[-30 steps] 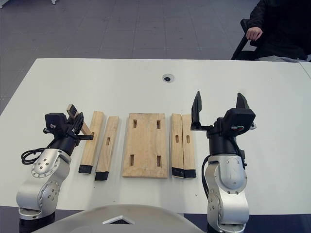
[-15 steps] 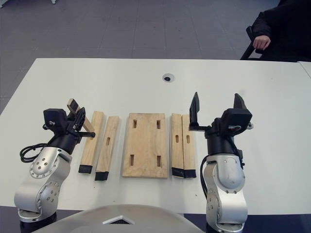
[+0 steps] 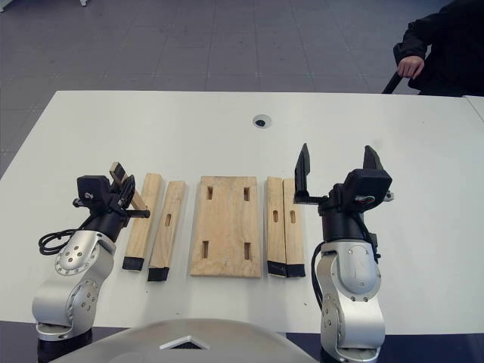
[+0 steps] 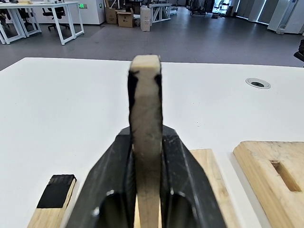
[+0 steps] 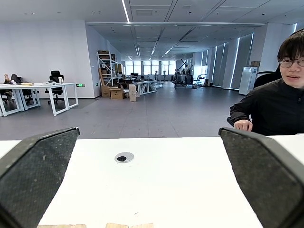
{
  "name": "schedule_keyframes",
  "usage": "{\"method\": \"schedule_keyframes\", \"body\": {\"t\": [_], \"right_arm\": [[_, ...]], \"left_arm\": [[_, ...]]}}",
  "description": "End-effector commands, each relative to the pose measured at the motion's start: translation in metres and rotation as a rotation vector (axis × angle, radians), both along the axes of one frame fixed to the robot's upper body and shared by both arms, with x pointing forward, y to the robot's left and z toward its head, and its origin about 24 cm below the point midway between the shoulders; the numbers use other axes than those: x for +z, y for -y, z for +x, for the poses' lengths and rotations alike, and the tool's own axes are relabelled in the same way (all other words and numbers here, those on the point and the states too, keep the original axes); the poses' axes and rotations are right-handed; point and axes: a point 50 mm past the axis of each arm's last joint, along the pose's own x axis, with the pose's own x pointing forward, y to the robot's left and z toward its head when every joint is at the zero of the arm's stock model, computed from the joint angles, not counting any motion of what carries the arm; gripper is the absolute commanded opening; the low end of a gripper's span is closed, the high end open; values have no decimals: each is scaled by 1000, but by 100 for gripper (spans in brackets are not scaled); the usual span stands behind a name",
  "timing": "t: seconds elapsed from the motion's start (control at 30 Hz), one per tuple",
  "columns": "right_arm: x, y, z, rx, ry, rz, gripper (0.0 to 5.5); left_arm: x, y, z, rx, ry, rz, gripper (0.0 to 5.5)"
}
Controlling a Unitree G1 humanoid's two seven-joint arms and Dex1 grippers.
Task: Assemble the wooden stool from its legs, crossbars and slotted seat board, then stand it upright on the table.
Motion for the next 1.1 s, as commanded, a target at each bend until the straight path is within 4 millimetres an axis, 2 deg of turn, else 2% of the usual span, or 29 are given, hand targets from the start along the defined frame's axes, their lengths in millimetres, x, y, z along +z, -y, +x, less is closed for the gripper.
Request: {"method": "schedule_keyframes", "body": {"t": [0.03,0.13,0.33,0.57,0.77,0.87,1.03,1.1], "right_arm": [[4,1,-1,-7,18,3,550],[5,0,-1,-8,22,4,550],[7,0,-1,-7,29,7,550],[9,0,-2,-10,34,7,550],[11,1,-2,-6,42,4,550],[11,1,-2,-6,42,4,550],[10,1,-2,-7,41,5,550],[10,1,-2,-7,41,5,550]], "left_arm": [[-6,2,-2,-8,-15,33,42],[-9,8,-7,-23,-25,40,42],[-43,19,-23,-50,-156,4,42],[-80,12,-35,-10,-306,-24,42],[-96,8,-39,1,-379,-34,42],[-87,12,-37,-13,-362,-41,42],[-41,11,-18,-6,-169,-23,42],[-29,8,-13,14,-120,-2,42]]}}
